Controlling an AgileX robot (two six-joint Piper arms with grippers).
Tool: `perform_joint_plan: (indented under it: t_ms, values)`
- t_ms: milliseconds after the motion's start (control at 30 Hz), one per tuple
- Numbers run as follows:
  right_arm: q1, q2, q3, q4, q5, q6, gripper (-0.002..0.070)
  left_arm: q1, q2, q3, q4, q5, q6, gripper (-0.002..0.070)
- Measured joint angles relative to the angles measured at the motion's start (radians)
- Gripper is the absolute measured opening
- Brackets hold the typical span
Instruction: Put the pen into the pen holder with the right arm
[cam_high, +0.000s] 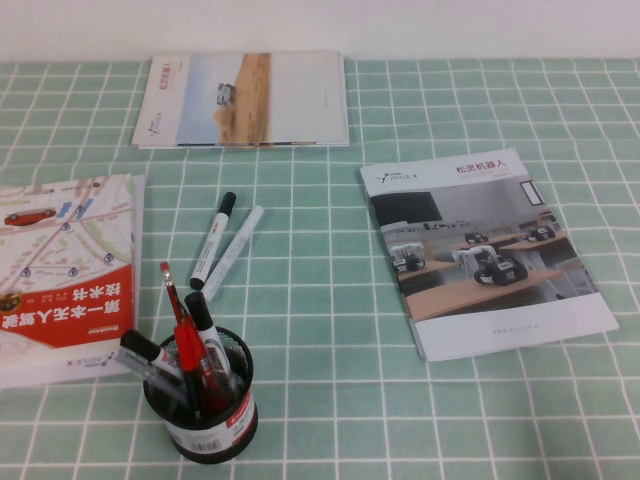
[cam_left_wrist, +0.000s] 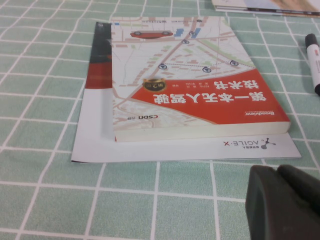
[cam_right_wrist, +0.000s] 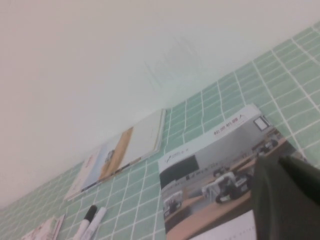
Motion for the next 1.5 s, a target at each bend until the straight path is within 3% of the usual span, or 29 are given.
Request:
perform_joint_plan:
  t_ms: [333,767,1233,1500]
  values:
    - [0.000,0.140,-0.091,0.052,0.189,0.002,-0.0020,0.000,0.000,0.000,0.000,0.000,0.000,-0.0004]
    - [0.007,0.902,-0.608,-0.114,0.631,-0.049,-0.0020,0.000,0.000,0.000,0.000,0.000,0.000,-0.0004]
    - [0.397,1.559,-1.173,-0.314,0.621,0.103,-0.0020,0.000,0.000,0.000,0.000,0.000,0.000,-0.0004]
    - [0.527,1.893,-1.559,-0.405,0.661,0.222,-0.0020,0.000,0.000,0.000,0.000,0.000,0.000,-0.0004]
